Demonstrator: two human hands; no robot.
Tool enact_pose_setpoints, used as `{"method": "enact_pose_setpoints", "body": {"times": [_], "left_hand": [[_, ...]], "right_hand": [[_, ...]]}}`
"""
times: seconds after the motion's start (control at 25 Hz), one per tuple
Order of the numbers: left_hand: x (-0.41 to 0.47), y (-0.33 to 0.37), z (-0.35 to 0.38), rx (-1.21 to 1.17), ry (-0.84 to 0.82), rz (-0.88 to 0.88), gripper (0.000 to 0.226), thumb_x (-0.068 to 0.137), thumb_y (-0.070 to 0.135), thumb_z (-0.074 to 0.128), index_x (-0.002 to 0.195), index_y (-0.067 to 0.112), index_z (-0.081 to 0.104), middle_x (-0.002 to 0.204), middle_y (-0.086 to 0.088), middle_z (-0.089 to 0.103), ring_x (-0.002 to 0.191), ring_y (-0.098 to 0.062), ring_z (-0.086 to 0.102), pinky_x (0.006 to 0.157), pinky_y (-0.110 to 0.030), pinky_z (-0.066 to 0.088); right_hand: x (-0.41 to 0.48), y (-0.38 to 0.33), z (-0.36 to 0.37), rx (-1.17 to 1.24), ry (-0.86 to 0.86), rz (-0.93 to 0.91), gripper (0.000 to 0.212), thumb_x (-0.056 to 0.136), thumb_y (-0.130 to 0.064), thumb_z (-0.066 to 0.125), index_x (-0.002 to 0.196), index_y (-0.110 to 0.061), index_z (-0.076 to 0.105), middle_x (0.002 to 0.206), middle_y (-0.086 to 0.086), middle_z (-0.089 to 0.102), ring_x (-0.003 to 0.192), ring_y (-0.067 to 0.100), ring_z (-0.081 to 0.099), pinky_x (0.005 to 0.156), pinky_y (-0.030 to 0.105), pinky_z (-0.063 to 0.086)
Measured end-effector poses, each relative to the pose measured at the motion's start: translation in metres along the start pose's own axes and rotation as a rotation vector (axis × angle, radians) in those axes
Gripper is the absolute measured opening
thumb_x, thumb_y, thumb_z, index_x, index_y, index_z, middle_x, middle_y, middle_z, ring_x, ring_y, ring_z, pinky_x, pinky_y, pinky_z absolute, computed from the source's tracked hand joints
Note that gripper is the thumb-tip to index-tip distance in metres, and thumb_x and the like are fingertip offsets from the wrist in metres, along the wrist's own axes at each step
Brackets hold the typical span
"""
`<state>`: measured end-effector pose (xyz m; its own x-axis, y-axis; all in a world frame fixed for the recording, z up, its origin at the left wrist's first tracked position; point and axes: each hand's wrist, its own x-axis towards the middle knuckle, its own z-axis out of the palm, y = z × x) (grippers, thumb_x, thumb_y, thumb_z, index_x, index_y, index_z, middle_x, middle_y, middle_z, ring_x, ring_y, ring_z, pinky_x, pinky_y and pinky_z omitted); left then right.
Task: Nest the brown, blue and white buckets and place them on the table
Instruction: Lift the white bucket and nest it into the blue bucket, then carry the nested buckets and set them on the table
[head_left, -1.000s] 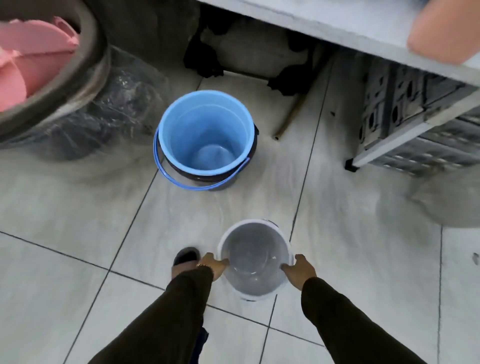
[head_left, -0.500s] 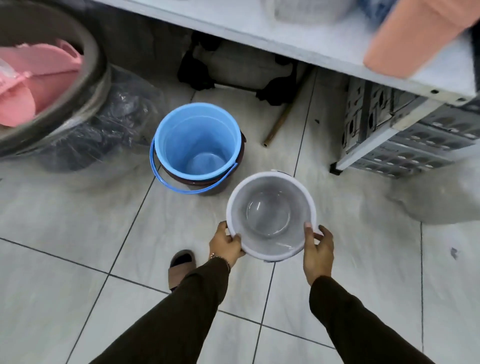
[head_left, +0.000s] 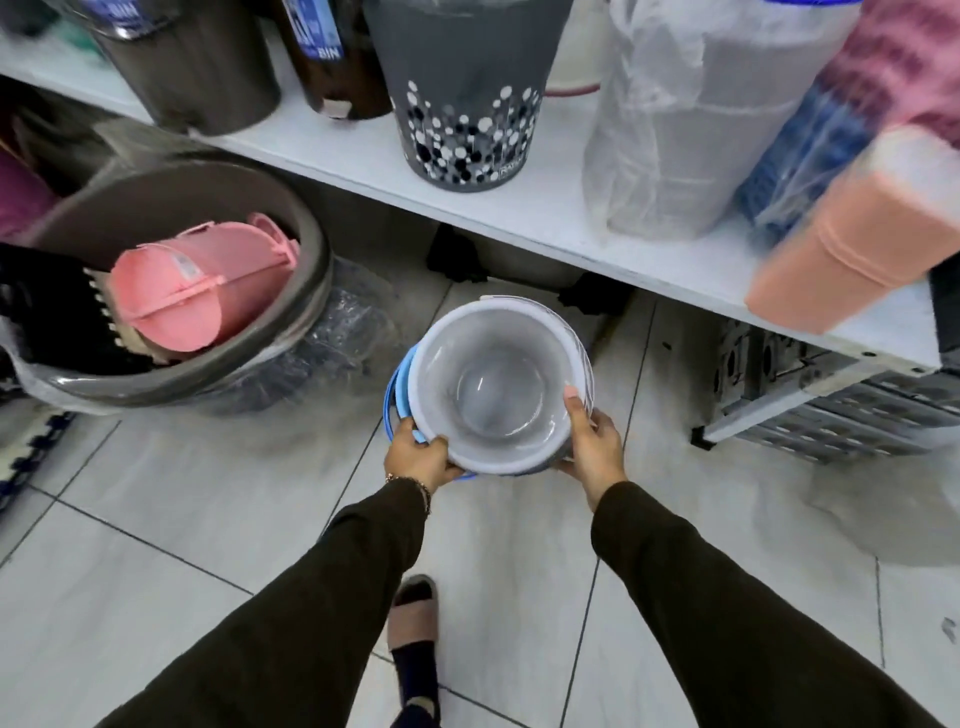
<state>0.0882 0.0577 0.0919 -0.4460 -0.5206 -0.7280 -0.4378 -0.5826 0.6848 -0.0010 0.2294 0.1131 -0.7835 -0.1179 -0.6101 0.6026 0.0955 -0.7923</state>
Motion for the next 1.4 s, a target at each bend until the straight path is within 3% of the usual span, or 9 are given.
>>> {"method": "enact_pose_setpoints", "body": {"times": [0.08, 0.28, 0.44, 0.6, 0.72, 0.84, 1.0, 1.16, 1.4], "left_hand": [[0.020, 0.009, -0.019, 0.036, 0.067, 0.017, 0.033, 0.089, -0.007, 0.049, 0.109, 0.020, 0.053, 0.102, -0.014, 0.061, 0.102, -0.043, 0.063, 0.079, -0.054, 0.058], [0.101, -0.001, -0.039, 0.163, 0.077, -0.074, 0.048, 0.088, -0.002, 0.055, 0.133, 0.014, 0.049, 0.107, -0.014, 0.059, 0.103, -0.044, 0.063, 0.081, -0.058, 0.058], [0.147, -0.018, -0.034, 0.439, 0.165, 0.017, 0.034, 0.075, 0.015, 0.075, 0.107, 0.013, 0.062, 0.099, -0.012, 0.071, 0.083, -0.030, 0.069, 0.082, -0.036, 0.059], [0.175, -0.032, -0.028, 0.702, 0.382, 0.135, 0.089, 0.056, 0.037, 0.090, 0.128, 0.014, 0.042, 0.127, -0.011, 0.046, 0.113, -0.032, 0.053, 0.093, -0.040, 0.046], [0.186, -0.040, -0.032, 0.467, 0.274, -0.144, 0.127, 0.058, 0.034, 0.091, 0.153, 0.022, 0.008, 0.149, -0.017, 0.038, 0.134, -0.038, 0.043, 0.109, -0.050, 0.039], [0.200, -0.047, -0.042, 0.191, 0.010, -0.366, 0.095, 0.073, 0.025, 0.082, 0.147, 0.022, 0.023, 0.137, -0.013, 0.055, 0.117, -0.034, 0.061, 0.102, -0.052, 0.047], [0.206, -0.047, -0.045, 0.064, -0.004, -0.330, 0.056, 0.078, 0.002, 0.073, 0.121, 0.017, 0.041, 0.102, -0.017, 0.065, 0.085, -0.035, 0.069, 0.090, -0.053, 0.056], [0.188, -0.034, -0.046, 0.010, -0.004, -0.250, 0.061, 0.077, -0.004, 0.068, 0.128, 0.013, 0.040, 0.089, -0.016, 0.064, 0.075, -0.036, 0.068, 0.076, -0.047, 0.061], [0.115, 0.016, -0.059, 0.102, 0.019, -0.084, 0.043, 0.075, -0.003, 0.069, 0.108, 0.015, 0.049, 0.085, -0.016, 0.065, 0.072, -0.035, 0.066, 0.056, -0.035, 0.061]], "right_hand": [[0.017, 0.007, 0.022, -0.153, 0.076, -0.085, 0.029, 0.087, -0.034, 0.072, 0.109, -0.028, 0.054, 0.107, 0.008, 0.073, 0.092, 0.026, 0.072, 0.081, 0.049, 0.063], [0.081, 0.047, 0.062, -0.512, 0.093, -0.140, 0.035, 0.086, -0.014, 0.074, 0.112, -0.014, 0.051, 0.097, 0.011, 0.068, 0.090, 0.031, 0.070, 0.087, 0.053, 0.060], [0.124, 0.080, 0.066, -0.542, 0.126, -0.045, 0.039, 0.085, -0.006, 0.074, 0.113, -0.015, 0.049, 0.109, 0.013, 0.063, 0.097, 0.035, 0.068, 0.077, 0.055, 0.063], [0.147, 0.109, 0.065, -0.677, 0.230, -0.067, 0.065, 0.080, -0.025, 0.079, 0.133, -0.015, 0.044, 0.128, 0.013, 0.051, 0.111, 0.037, 0.061, 0.093, 0.050, 0.056], [0.155, 0.125, 0.065, -0.465, 0.221, 0.250, 0.104, 0.069, -0.044, 0.086, 0.151, -0.018, 0.029, 0.148, 0.012, 0.039, 0.130, 0.038, 0.048, 0.104, 0.054, 0.047], [0.162, 0.133, 0.071, -0.085, -0.030, 0.614, 0.079, 0.069, -0.040, 0.082, 0.137, -0.017, 0.049, 0.141, 0.013, 0.051, 0.122, 0.040, 0.054, 0.098, 0.059, 0.051], [0.171, 0.142, 0.076, 0.101, -0.047, 0.491, 0.032, 0.077, -0.007, 0.067, 0.108, -0.008, 0.064, 0.094, 0.016, 0.066, 0.091, 0.035, 0.063, 0.093, 0.055, 0.057], [0.156, 0.137, 0.078, 0.136, 0.021, 0.346, 0.060, 0.067, -0.001, 0.066, 0.125, -0.017, 0.058, 0.105, 0.015, 0.065, 0.093, 0.039, 0.065, 0.071, 0.049, 0.062], [0.097, 0.078, 0.057, 0.053, 0.007, 0.176, 0.079, 0.062, -0.012, 0.086, 0.133, -0.017, 0.051, 0.121, 0.011, 0.068, 0.104, 0.029, 0.067, 0.072, 0.036, 0.056]]}}
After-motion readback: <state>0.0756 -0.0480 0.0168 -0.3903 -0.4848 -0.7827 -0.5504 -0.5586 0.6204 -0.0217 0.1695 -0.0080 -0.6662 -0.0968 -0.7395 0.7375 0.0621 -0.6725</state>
